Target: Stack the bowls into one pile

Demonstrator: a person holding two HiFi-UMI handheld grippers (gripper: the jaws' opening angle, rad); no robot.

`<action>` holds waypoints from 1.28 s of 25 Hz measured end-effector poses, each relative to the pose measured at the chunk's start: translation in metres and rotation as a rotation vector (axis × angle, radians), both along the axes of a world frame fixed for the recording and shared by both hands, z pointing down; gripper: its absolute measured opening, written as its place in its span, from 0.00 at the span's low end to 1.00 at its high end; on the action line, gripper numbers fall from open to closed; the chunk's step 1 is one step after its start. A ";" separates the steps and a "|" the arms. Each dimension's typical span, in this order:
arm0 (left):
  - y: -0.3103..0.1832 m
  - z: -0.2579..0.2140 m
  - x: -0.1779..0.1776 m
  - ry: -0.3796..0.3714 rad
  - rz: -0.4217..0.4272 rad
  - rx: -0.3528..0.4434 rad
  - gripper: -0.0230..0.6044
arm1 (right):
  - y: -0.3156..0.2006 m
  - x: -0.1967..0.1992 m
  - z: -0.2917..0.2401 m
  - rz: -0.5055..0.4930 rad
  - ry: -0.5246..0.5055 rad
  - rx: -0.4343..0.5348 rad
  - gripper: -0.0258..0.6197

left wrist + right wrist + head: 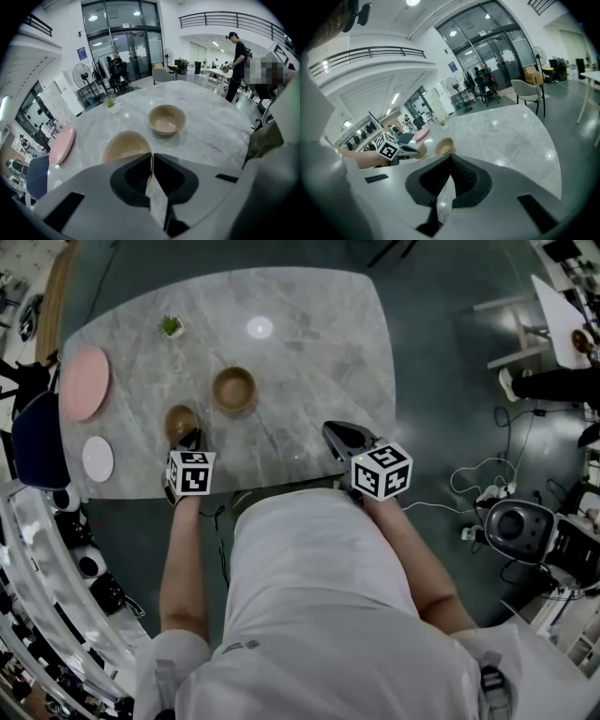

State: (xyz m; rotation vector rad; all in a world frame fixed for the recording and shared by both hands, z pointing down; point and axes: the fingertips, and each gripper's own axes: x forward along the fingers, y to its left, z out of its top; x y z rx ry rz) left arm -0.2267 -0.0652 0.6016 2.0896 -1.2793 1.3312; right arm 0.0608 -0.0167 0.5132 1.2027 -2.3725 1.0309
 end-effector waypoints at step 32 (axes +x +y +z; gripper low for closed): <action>-0.049 -0.013 0.131 -0.011 0.276 0.022 0.07 | 0.038 0.086 0.011 0.248 -0.033 -0.027 0.05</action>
